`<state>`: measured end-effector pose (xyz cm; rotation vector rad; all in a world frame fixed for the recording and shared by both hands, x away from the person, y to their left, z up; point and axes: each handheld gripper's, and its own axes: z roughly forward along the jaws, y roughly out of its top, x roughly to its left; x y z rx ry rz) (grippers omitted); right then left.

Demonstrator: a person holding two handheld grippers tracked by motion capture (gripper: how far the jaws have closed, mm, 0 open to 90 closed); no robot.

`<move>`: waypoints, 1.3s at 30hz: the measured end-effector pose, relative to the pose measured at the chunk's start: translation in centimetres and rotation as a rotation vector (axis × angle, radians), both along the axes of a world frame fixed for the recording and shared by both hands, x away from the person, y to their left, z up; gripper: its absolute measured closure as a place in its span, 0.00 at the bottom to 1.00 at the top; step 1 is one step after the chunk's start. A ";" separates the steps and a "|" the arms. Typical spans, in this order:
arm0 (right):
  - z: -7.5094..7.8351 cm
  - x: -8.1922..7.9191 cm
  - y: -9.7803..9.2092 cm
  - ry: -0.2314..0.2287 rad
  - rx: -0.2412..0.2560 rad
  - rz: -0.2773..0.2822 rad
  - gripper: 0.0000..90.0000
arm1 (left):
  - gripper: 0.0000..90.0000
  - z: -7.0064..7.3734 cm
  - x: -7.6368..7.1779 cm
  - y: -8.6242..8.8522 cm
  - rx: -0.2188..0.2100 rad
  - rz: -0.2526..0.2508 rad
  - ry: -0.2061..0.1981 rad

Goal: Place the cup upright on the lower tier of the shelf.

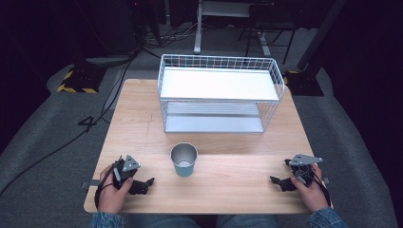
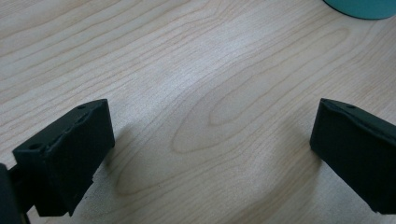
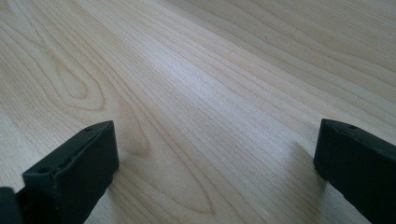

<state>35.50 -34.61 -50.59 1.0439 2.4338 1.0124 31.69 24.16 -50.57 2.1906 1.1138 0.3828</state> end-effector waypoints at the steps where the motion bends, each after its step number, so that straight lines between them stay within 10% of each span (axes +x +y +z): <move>1: 0.0 0.0 0.0 0.000 0.000 0.000 0.00 | 0.00 0.0 0.0 0.1 0.009 -0.011 -0.007; 12: 0.0 0.0 0.0 0.001 0.001 0.000 0.00 | 0.20 0.4 -0.5 0.4 -0.029 0.010 -0.011; 31: 0.0 0.0 0.0 0.000 0.000 0.000 0.00 | 0.17 2.9 -1.5 -1.0 -0.233 -0.061 -0.101; 39: 0.0 0.0 0.0 0.001 0.000 0.000 0.00 | 0.17 3.2 -1.5 -2.3 -0.250 -0.079 -0.143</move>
